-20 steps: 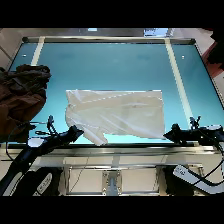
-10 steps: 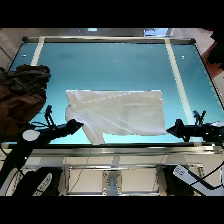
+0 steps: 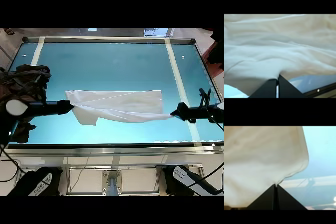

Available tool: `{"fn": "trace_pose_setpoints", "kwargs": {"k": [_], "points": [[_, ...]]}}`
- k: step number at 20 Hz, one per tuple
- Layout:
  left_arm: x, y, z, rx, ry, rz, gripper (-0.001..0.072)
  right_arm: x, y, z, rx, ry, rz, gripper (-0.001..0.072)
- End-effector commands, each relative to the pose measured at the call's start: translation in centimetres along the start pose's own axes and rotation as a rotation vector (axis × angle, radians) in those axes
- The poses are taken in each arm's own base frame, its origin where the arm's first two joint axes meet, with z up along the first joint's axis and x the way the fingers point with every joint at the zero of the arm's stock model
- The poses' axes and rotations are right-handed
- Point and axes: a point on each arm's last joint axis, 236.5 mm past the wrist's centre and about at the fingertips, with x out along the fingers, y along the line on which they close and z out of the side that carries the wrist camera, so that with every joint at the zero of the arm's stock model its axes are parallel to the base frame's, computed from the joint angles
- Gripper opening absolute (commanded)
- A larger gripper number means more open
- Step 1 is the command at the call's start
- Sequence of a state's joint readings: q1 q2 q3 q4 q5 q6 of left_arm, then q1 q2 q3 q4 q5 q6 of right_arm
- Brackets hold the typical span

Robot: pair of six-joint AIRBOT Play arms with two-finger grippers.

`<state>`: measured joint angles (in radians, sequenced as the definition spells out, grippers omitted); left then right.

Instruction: Fold the shirts.

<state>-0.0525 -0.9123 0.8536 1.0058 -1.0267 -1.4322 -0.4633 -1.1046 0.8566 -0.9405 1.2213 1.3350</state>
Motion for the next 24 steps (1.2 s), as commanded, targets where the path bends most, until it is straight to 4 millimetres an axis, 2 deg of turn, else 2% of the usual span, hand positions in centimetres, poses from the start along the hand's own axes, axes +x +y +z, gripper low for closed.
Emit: {"fn": "trace_pose_setpoints", "kwargs": {"k": [1, 3, 5, 6, 7, 10, 15, 18, 21, 22, 23, 24], "points": [[2.8, 1.7, 1.9, 0.070, 0.115, 0.039, 0.0008, -0.3, 3.6, 5.8, -0.080, -0.155, -0.029, 0.0024], [4.8, 4.8, 4.9, 0.095, 0.116, 0.143, 0.0008, 0.0, 3.9, 8.9, -0.070, -0.193, -0.039, 0.0024], [5.8, 8.3, 7.4, 0.110, 0.130, 0.276, 0.0008, 1.2, 3.5, 11.1, -0.045, -0.194, -0.041, 0.0024], [6.4, 9.7, 8.4, 0.125, 0.145, 0.322, 0.0008, 2.0, 3.1, 12.0, -0.034, -0.188, -0.042, 0.0024], [7.2, 10.1, 9.2, 0.131, 0.152, 0.329, 0.0008, 3.2, 2.7, 12.8, -0.020, -0.178, -0.040, 0.0024], [10.2, 10.0, 10.1, 0.145, 0.167, 0.301, 0.0009, 7.6, 2.1, 14.2, -0.021, -0.149, -0.050, 0.0024], [16.7, 9.6, 8.3, 0.204, 0.210, 0.285, 0.0010, 14.8, 1.5, 14.5, -0.041, -0.135, -0.081, 0.0024], [18.9, 10.2, 8.4, 0.167, 0.180, 0.290, 0.0011, 16.7, 0.4, 13.6, -0.043, -0.095, -0.104, 0.0025], [19.0, 10.0, 9.8, 0.158, 0.130, 0.290, 0.0021, 16.2, -0.3, 13.3, -0.069, -0.077, -0.133, 0.0027], [18.7, 9.7, 10.4, 0.156, 0.116, 0.289, 0.0068, 15.5, -0.2, 13.6, -0.080, -0.075, -0.134, 0.0034], [18.2, 9.3, 11.3, 0.157, 0.100, 0.287, 0.0279, 14.4, 0.3, 14.2, -0.118, -0.081, -0.128, 0.0062], [17.6, 8.6, 12.3, 0.161, 0.083, 0.282, 0.0464, 12.8, 0.9, 15.0, -0.152, -0.099, -0.121, 0.0129]]}}
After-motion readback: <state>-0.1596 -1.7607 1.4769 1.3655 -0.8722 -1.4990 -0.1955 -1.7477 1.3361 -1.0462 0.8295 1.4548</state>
